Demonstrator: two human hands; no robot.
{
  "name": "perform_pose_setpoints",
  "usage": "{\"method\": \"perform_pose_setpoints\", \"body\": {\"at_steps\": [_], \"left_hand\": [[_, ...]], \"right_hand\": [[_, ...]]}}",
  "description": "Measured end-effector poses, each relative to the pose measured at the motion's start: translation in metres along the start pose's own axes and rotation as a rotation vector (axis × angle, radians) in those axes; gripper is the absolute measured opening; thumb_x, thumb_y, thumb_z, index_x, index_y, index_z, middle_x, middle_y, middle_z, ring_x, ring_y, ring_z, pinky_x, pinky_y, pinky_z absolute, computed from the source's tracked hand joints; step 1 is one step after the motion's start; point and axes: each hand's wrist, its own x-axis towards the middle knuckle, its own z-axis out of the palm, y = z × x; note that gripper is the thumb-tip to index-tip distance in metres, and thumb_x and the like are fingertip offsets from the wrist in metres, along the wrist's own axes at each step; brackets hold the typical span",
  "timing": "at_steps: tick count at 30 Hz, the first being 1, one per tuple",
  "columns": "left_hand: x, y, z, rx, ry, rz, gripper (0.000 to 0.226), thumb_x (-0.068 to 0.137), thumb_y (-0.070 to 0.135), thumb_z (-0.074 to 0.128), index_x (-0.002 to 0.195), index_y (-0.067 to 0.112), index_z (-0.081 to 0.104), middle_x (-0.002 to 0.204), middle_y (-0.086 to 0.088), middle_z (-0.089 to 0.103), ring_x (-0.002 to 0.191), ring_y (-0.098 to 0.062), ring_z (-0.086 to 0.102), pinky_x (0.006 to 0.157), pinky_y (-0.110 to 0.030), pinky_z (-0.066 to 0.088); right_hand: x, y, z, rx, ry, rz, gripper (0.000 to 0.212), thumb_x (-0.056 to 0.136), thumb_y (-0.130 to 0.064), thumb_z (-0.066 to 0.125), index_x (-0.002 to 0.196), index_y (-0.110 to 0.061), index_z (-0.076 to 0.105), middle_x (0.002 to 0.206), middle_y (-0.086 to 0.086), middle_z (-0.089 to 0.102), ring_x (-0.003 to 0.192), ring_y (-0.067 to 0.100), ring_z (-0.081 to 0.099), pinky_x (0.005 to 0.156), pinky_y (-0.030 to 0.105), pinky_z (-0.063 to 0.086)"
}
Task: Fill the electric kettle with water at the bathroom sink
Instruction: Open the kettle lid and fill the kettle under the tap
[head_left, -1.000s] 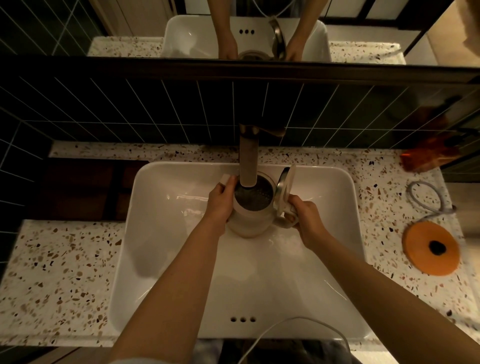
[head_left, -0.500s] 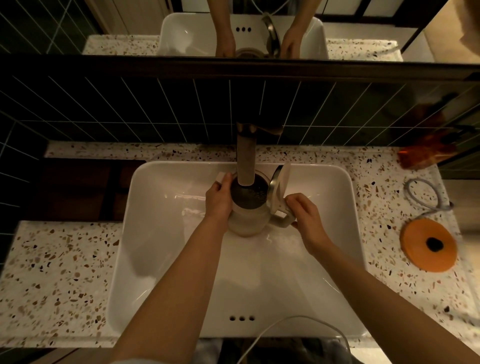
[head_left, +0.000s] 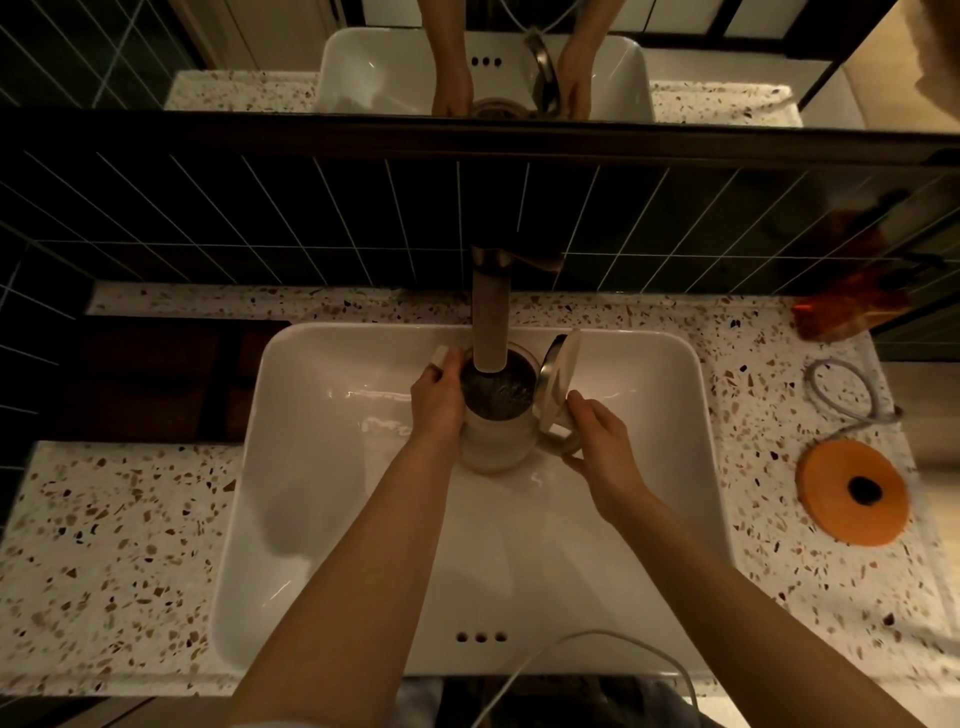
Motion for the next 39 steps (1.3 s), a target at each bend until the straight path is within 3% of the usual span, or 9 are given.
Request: {"method": "perform_pose_setpoints", "body": {"at_steps": [4,7,10,15,19,24,30,34,39], "left_hand": [[0.003,0.003,-0.002,-0.044,-0.007,-0.016,0.023,0.087,0.044,0.061,0.088,0.021,0.065,0.099,-0.008,0.072,0.091,-0.024,0.068,0.083,-0.041,0.054],[0.005,0.004,-0.003,-0.066,-0.018,-0.021,0.023,0.089,0.042,0.061,0.087,0.02,0.064,0.1,-0.011,0.072,0.096,-0.028,0.068,0.089,-0.047,0.055],[0.006,0.004,-0.005,-0.061,-0.025,-0.022,0.024,0.088,0.044,0.061,0.09,0.02,0.065,0.101,-0.011,0.072,0.096,-0.028,0.068,0.091,-0.049,0.054],[0.006,0.006,-0.006,-0.061,-0.035,-0.026,0.022,0.09,0.043,0.06,0.087,0.022,0.063,0.098,-0.009,0.071,0.097,-0.029,0.067,0.092,-0.049,0.054],[0.004,0.008,-0.007,-0.074,-0.054,-0.028,0.02,0.091,0.042,0.058,0.088,0.023,0.063,0.097,-0.007,0.071,0.099,-0.029,0.067,0.092,-0.049,0.054],[0.002,0.009,-0.007,-0.072,-0.041,-0.034,0.027,0.09,0.045,0.059,0.098,0.019,0.063,0.105,-0.01,0.071,0.099,-0.028,0.067,0.092,-0.05,0.053],[-0.003,0.002,-0.006,-0.007,-0.015,-0.005,0.025,0.09,0.049,0.055,0.088,0.025,0.059,0.096,-0.003,0.068,0.091,-0.022,0.064,0.088,-0.043,0.053],[-0.008,-0.001,-0.009,-0.009,-0.017,-0.007,0.024,0.091,0.05,0.055,0.085,0.027,0.058,0.097,-0.003,0.067,0.089,-0.021,0.063,0.076,-0.035,0.052],[-0.011,-0.001,-0.015,-0.055,-0.029,-0.04,0.019,0.091,0.047,0.057,0.085,0.028,0.06,0.091,0.006,0.065,0.091,-0.019,0.061,0.093,-0.047,0.05]], "right_hand": [[-0.002,-0.003,-0.002,-0.012,-0.093,-0.017,0.026,0.098,-0.037,0.046,0.096,-0.016,0.06,0.105,0.003,0.063,0.102,0.03,0.057,0.103,0.064,0.036],[-0.001,-0.009,-0.007,-0.076,-0.164,-0.024,0.03,0.096,-0.044,0.046,0.103,-0.023,0.066,0.117,0.008,0.064,0.116,0.034,0.056,0.101,0.06,0.042],[0.003,-0.013,-0.011,-0.15,-0.238,-0.02,0.033,0.096,-0.048,0.043,0.104,-0.029,0.068,0.116,0.001,0.067,0.114,0.03,0.06,0.098,0.055,0.048],[0.009,-0.015,-0.013,-0.235,-0.296,0.003,0.052,0.094,-0.055,0.04,0.108,-0.015,0.07,0.104,0.009,0.071,0.099,0.023,0.067,0.092,0.051,0.053],[0.013,-0.017,-0.013,-0.28,-0.336,0.025,0.062,0.092,-0.059,0.039,0.087,-0.004,0.065,0.079,0.008,0.062,0.083,0.022,0.065,0.087,0.049,0.056],[0.018,-0.023,-0.013,-0.294,-0.341,0.044,0.075,0.088,-0.062,0.043,0.093,0.01,0.062,0.081,0.014,0.06,0.085,0.028,0.063,0.082,0.041,0.058],[0.023,-0.019,-0.016,-0.318,-0.306,0.025,0.058,0.092,-0.057,0.043,0.077,-0.003,0.06,0.071,0.008,0.055,0.074,0.021,0.055,0.077,0.038,0.051],[0.023,-0.018,-0.019,-0.31,-0.342,-0.014,0.056,0.092,-0.057,0.044,0.072,-0.006,0.058,0.07,0.014,0.053,0.069,0.024,0.05,0.071,0.035,0.046],[0.03,-0.023,-0.019,-0.367,-0.377,-0.006,0.058,0.092,-0.056,0.044,0.072,-0.004,0.06,0.071,0.016,0.054,0.073,0.026,0.051,0.07,0.033,0.047]]}}
